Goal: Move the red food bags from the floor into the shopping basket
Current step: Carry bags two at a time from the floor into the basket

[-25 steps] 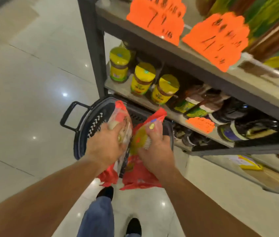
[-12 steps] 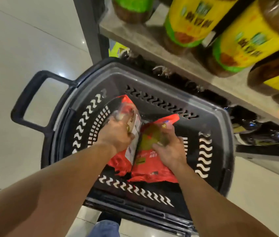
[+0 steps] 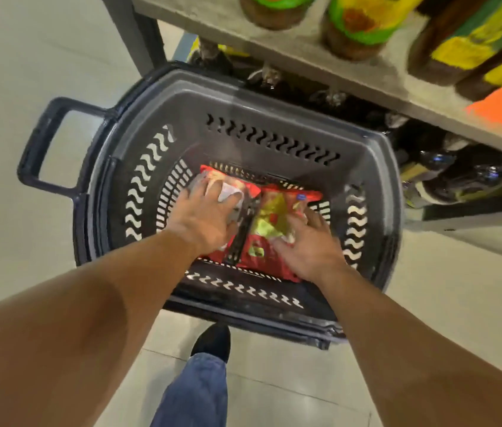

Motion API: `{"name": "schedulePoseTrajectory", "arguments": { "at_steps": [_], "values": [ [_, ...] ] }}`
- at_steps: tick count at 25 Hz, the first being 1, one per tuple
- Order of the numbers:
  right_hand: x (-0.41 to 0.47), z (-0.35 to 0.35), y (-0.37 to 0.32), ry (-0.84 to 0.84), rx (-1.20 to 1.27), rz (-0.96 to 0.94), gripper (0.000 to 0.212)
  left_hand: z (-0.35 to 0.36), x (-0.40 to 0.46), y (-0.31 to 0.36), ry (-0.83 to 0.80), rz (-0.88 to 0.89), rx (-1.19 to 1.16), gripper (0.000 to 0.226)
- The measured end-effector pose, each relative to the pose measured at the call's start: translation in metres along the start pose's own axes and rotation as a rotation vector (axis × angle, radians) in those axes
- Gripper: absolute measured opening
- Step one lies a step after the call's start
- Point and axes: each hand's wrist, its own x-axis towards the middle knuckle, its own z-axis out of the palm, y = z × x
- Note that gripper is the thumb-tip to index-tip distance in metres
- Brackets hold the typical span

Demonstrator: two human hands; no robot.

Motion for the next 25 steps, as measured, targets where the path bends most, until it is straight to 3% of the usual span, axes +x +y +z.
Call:
{"name": "schedulePoseTrajectory", "arguments": {
  "at_steps": [5,9,16,20,25],
  "values": [
    [-0.097,-0.052,0.015,0.18,-0.104,-0.082,0.074,-0.049,-0.086,0.079,0.131,0.071,0.135,0.067],
    [-0.217,-0.086,0.088,0.305,-0.058,-0.003,0.068,-0.081,-0.163,0.191,0.2,0.179,0.232,0.063],
    [-0.51,-0.031,0.331,0.394,0.1,0.356,0.068,-0.057,-0.316,0.501,0.204,0.438,0.303,0.065],
    [-0.678,0.014,0.475,0.445,0.197,0.642,0.07,-0.019,-0.403,0.693,0.214,0.69,0.368,0.064],
    [-0.837,0.068,0.607,0.427,0.343,0.962,0.07,0.05,-0.479,0.885,0.194,1.022,0.477,0.064]
  ]
}}
